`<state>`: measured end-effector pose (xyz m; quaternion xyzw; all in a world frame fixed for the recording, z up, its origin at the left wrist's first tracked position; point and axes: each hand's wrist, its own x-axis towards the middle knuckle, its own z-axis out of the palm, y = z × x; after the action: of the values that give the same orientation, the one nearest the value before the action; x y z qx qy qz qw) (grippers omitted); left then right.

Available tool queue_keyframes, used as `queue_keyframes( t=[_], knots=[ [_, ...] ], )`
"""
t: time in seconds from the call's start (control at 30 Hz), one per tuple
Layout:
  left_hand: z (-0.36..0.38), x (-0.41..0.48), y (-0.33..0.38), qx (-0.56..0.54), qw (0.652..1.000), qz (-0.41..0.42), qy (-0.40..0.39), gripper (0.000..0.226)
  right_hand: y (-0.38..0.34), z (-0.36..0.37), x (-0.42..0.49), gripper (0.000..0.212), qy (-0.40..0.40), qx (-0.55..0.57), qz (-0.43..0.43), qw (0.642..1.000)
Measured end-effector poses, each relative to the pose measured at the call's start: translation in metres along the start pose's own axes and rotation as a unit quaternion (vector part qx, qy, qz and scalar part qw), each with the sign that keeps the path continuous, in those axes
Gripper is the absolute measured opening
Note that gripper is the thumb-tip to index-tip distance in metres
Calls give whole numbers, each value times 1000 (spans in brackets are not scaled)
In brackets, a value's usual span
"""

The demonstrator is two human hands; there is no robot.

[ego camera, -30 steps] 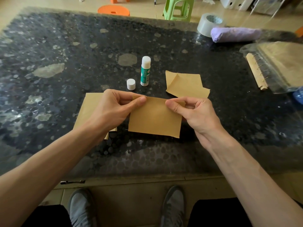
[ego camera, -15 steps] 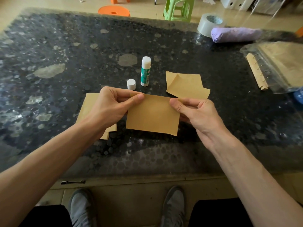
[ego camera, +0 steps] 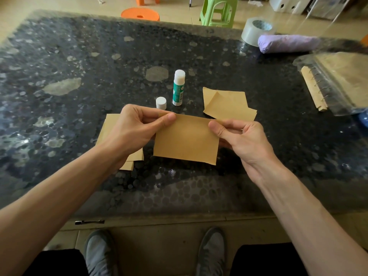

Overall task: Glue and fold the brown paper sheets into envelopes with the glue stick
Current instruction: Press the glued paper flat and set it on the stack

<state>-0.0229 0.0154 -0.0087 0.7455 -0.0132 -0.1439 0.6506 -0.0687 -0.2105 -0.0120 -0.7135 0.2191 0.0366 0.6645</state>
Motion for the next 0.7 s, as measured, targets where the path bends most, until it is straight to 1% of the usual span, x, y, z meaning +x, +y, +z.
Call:
queue_keyframes(
  t=[0.13, 0.23, 0.37, 0.43, 0.53, 0.63, 0.7],
  knots=[
    [-1, 1, 0, -3, 1000, -7, 2, 18, 1, -1, 1, 32, -28, 9, 13, 999],
    [3, -3, 2, -26, 1000, -11, 2, 14, 1, -2, 3, 32, -9, -11, -9, 1000],
    [8, -7, 0, -58, 997, -45, -27, 26, 1, -1, 3, 28, -23, 2, -23, 999],
    [8, -7, -2, -62, 996, -59, -28, 26, 1, 0, 2, 31, -33, 10, -24, 999],
    [10, -8, -3, -65, 996, -59, -25, 23, 3, 5, 0, 33, -58, 28, -12, 998],
    [12, -9, -3, -66, 995, -65, -28, 18, 5, 9, -2, 29, -42, -4, -31, 999],
    [12, -9, -4, -64, 994, -77, -41, 22, 6, 10, -2, 29, -33, -14, -41, 998]
  ],
)
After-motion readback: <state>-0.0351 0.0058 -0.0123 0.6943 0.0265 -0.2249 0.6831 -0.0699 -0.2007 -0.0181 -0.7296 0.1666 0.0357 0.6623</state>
